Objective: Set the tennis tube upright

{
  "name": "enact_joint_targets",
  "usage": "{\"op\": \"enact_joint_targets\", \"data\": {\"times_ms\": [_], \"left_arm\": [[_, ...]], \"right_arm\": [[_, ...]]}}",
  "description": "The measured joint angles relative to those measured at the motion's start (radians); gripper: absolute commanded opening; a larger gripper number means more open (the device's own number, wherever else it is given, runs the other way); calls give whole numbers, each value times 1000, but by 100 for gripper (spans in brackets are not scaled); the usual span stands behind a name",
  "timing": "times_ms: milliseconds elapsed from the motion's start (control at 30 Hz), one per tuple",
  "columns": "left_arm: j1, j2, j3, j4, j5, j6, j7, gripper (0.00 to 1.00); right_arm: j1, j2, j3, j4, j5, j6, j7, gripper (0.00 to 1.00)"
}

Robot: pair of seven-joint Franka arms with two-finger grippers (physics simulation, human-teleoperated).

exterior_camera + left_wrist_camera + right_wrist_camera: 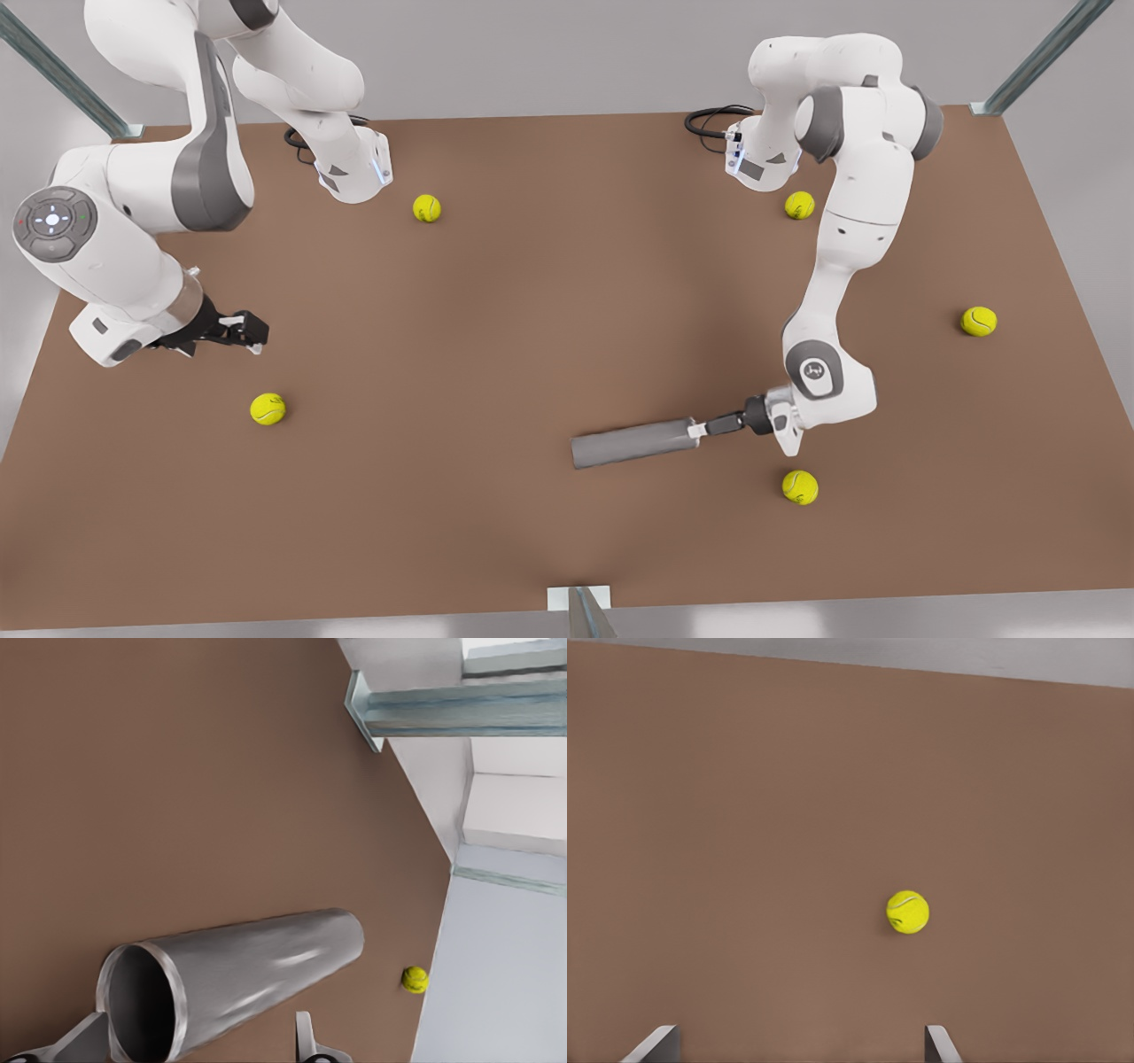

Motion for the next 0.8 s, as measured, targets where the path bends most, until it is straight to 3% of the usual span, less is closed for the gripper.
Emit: {"op": "enact_joint_targets", "data": {"times_ms": [800], "left_arm": [[-6,77,-81,60,-5,31,-4,100]], "right_arm": [[-15,-8,-11,27,-66,-101,-1,100]]}}
